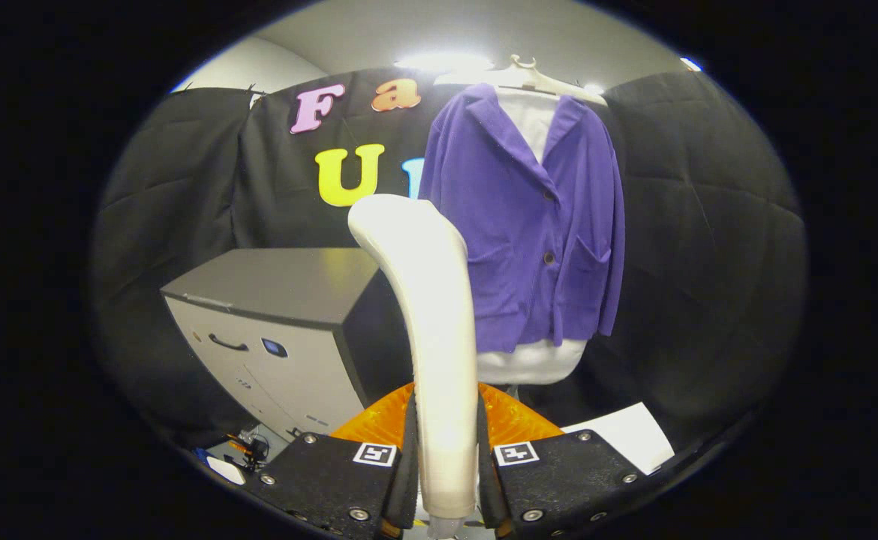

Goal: Iron the clothes twice with a garment steamer, once on the left side and once on the right side.

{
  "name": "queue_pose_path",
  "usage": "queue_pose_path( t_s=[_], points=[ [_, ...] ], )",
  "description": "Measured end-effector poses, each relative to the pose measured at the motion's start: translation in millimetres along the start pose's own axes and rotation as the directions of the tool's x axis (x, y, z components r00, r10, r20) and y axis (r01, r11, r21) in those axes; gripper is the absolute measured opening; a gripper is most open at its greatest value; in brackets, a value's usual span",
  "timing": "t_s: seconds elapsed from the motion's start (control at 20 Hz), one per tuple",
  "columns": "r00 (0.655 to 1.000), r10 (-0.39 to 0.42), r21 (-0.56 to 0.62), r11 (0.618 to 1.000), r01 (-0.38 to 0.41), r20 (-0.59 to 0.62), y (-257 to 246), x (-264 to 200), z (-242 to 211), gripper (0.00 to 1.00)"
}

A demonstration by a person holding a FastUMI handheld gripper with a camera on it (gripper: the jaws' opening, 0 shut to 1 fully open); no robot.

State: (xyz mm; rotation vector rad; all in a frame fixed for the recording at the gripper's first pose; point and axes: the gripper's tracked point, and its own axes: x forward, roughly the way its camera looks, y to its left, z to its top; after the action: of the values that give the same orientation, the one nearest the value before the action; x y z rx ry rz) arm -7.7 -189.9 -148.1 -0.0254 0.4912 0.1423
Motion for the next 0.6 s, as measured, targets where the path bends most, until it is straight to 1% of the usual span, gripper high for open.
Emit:
queue_pose_path(
  t_s=[0.3,0.45,0.6],
  points=[
    [0.990,-0.056,0.024,0.998,0.054,0.131,29.2,-9.3,74.7,0.33],
    [0.976,-0.102,0.004,0.995,0.103,0.191,33.5,-14.9,103.3,0.33],
    [0.959,-0.120,0.011,0.993,0.121,0.256,44.7,-26.0,127.5,0.33]
  ],
)
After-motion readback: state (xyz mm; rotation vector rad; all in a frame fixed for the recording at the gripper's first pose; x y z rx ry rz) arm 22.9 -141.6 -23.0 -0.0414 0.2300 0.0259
